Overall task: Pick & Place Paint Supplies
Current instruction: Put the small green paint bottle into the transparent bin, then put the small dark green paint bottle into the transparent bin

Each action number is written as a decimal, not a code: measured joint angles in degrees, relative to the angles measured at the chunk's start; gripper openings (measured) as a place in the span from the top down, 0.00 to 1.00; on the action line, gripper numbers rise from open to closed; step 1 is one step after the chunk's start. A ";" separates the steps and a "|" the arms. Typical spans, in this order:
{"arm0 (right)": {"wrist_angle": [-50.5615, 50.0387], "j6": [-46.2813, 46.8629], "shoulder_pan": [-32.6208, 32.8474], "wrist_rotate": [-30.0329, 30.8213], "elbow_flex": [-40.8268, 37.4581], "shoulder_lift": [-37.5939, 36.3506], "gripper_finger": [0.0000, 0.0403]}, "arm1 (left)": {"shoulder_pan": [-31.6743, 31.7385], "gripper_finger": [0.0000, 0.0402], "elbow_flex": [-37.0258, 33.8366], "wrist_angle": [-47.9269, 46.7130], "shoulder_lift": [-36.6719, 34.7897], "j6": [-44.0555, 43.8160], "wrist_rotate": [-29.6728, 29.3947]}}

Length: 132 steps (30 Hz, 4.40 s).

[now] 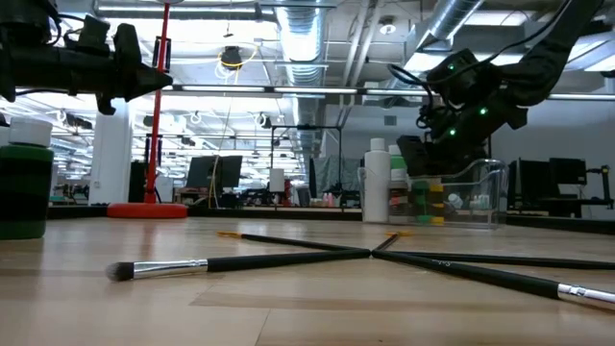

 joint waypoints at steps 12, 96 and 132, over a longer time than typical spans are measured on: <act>-0.19 -0.67 -0.04 0.04 0.02 -0.81 0.55 | 0.00 0.98 0.00 0.03 -0.01 0.00 0.00; -1.55 -18.04 33.07 -39.76 85.75 63.17 0.36 | 0.00 0.98 0.00 0.62 -0.02 0.00 0.00; -3.89 -17.19 32.73 -40.75 87.38 65.66 0.37 | 0.00 0.98 0.00 1.12 0.28 0.00 0.00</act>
